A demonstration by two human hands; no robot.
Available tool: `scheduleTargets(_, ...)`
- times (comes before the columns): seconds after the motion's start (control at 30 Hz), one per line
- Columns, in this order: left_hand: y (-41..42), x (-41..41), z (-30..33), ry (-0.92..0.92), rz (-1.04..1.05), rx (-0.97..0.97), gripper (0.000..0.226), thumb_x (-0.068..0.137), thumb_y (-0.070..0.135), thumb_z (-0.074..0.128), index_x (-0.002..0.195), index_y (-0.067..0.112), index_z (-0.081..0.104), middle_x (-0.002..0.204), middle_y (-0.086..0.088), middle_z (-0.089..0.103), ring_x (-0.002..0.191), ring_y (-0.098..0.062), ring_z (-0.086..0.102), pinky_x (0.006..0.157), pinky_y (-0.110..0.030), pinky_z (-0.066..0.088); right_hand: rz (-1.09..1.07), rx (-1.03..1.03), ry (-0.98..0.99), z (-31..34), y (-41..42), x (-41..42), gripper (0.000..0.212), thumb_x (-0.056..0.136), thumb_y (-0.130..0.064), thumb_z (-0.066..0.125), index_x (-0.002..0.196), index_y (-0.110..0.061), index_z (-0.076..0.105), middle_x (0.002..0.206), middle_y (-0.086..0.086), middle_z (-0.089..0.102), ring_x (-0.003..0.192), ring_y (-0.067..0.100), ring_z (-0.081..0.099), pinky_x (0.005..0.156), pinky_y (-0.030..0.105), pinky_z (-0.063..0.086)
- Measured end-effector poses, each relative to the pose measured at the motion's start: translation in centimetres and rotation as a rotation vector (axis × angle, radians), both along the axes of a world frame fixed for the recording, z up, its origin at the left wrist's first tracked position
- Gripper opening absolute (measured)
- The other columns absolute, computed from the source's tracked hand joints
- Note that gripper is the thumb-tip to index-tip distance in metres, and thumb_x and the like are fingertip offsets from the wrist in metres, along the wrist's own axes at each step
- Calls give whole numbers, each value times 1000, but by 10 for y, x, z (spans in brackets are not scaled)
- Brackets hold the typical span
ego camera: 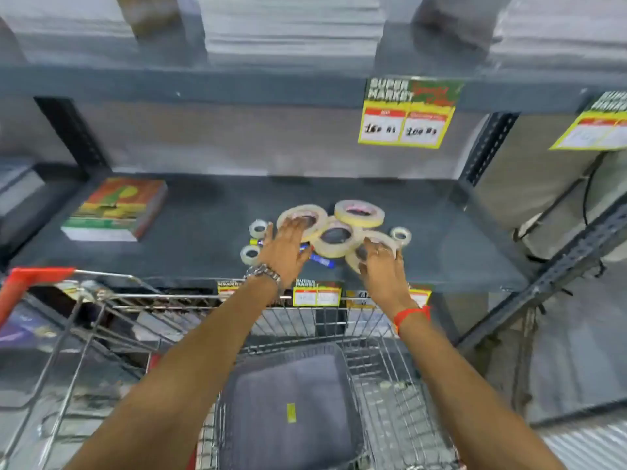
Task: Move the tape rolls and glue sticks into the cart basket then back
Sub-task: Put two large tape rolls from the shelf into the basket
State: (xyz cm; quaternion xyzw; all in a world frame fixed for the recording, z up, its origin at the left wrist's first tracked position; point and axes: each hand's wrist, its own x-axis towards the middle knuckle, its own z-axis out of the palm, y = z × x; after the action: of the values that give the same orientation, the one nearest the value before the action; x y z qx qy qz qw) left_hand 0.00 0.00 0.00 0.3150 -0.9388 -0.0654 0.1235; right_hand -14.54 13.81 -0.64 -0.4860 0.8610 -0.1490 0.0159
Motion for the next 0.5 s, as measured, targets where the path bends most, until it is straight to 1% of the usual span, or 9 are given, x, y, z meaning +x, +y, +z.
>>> scheduleTargets(0.1, -15, -10, -9, -54, 124, 79, 54, 95, 36, 38, 142, 15, 21, 152, -7, 27, 141, -21, 22, 115, -51, 11, -10, 124, -7, -12, -1, -10, 48, 87, -11, 55, 133, -8, 40, 135, 18, 50, 129, 33, 41, 111, 52, 24)
scheduleTargets(0.17, -24, -18, -13, -90, 150, 136, 53, 96, 33, 38, 142, 14, 21, 152, -7, 26, 142, -21, 20, 116, -50, 6, -4, 207, -19, -17, -2, -12, 43, 89, -15, 55, 129, -7, 44, 134, 17, 52, 128, 33, 42, 113, 53, 20)
scheduleTargets(0.2, -26, -22, -15, -108, 148, 133, 53, 95, 32, 39, 142, 13, 22, 152, -8, 25, 142, -21, 19, 116, -51, 4, 2, 227, -10, -19, -3, -12, 39, 89, -15, 55, 126, -6, 48, 132, 17, 54, 128, 33, 43, 113, 53, 19)
scheduleTargets(0.27, -32, -31, -14, -146, 140, 82, 50, 95, 34, 38, 140, 14, 27, 151, -6, 28, 142, -21, 19, 116, -54, 1, 2, 230, 26, -19, -6, -14, 35, 88, -11, 55, 123, -7, 52, 127, 17, 58, 124, 34, 46, 112, 53, 22)
scheduleTargets(0.33, -37, -37, -11, -224, 137, 20, 47, 96, 39, 34, 138, 17, 31, 150, -4, 31, 142, -21, 19, 115, -56, -5, 0, 216, 55, -19, -9, -17, 39, 86, -4, 54, 124, -9, 53, 124, 17, 60, 122, 35, 48, 111, 52, 25)
scheduleTargets(0.43, -38, -43, -9, -323, 138, -38, 50, 95, 48, 30, 137, 21, 35, 148, -3, 36, 142, -22, 19, 113, -58, -9, 5, 207, 55, -18, -10, -20, 40, 85, -1, 53, 125, -9, 53, 126, 18, 58, 125, 37, 44, 112, 53, 22)
scheduleTargets(0.5, -38, -46, -10, -337, 140, -50, 51, 94, 49, 31, 136, 21, 38, 145, -2, 40, 141, -21, 21, 113, -58, -8, 6, 220, 40, -18, -9, -22, 37, 85, -3, 53, 122, -8, 55, 125, 19, 58, 125, 37, 42, 113, 54, 20)
